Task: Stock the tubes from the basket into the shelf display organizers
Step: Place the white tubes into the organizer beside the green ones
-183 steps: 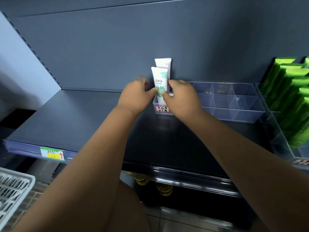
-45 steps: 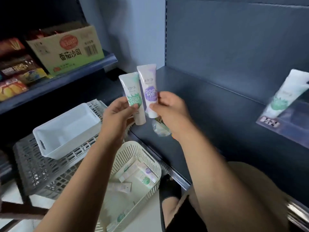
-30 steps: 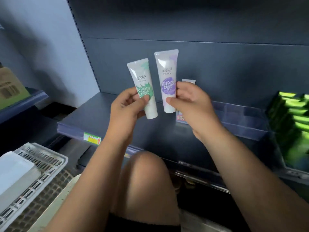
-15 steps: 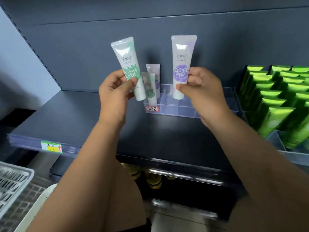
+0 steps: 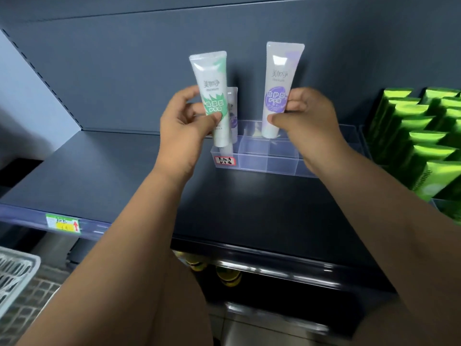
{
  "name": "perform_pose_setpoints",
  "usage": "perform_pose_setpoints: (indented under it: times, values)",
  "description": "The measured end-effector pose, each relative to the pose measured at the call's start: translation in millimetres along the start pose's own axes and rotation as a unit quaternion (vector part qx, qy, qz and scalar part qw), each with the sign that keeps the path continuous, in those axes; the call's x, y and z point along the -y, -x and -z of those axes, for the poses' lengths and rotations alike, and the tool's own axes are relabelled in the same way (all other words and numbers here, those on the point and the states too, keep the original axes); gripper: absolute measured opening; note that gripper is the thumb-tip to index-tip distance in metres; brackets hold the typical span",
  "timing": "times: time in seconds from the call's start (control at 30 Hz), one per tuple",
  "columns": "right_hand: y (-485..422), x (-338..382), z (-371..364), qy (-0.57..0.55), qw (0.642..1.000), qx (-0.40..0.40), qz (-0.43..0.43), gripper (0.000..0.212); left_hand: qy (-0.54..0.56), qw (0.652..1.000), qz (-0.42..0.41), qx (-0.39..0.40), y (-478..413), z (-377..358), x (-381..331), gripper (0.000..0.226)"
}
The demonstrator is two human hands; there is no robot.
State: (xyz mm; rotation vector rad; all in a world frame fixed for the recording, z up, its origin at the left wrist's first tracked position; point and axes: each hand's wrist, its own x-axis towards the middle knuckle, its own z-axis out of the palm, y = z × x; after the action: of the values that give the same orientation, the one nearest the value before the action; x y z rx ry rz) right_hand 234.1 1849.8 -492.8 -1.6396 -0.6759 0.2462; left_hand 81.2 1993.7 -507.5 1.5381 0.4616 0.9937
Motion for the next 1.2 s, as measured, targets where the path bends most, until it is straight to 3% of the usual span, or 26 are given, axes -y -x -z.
perform_pose_setpoints:
  times: [0.07,0.27,0.43,0.6,0.73,0.87,1.0,1.2]
  values:
    - [-0.7,-2.5,0.9,0.001,1.0,-0.003,-0.002,0.03,-0.014,1.0,-0.015,0.019,-0.9,-9.6,-1.5,0.049]
    - [-0.2,-6.7,4.0,0.001,1.0,-0.012,-0.013,0.032,-0.057,0.996,-0.045,0.046,-10.4,-27.1,-4.9,0.022]
    - [-3.9,-8.5,6.5,0.003,1.0,-0.019,-0.012,0.033,-0.109,0.985,-0.091,0.103,-20.8,-39.1,-13.7,0.044]
    - [-8.3,-10.3,7.5,0.008,1.0,-0.015,-0.006,0.032,-0.173,0.97,-0.12,0.123,-29.3,-46.6,-11.5,0.025]
    - [-12.4,-15.1,8.2,0.005,1.0,-0.019,-0.011,0.035,-0.22,0.959,-0.12,0.13,-33.3,-47.1,-6.0,0.024]
    - [-15.5,-21.8,8.5,0.013,0.999,-0.024,-0.018,0.037,-0.232,0.952,-0.136,0.146,-31.9,-48.8,-6.2,0.042]
    - [-15.4,-25.2,6.7,0.014,0.999,-0.02,-0.022,0.036,-0.286,0.939,-0.132,0.135,-30.7,-47.9,-0.5,0.029]
    - [-15.1,-29.0,4.9,0.018,1.0,-0.015,-0.015,0.036,-0.355,0.914,-0.137,0.14,-33.4,-47.2,12.3,0.027]
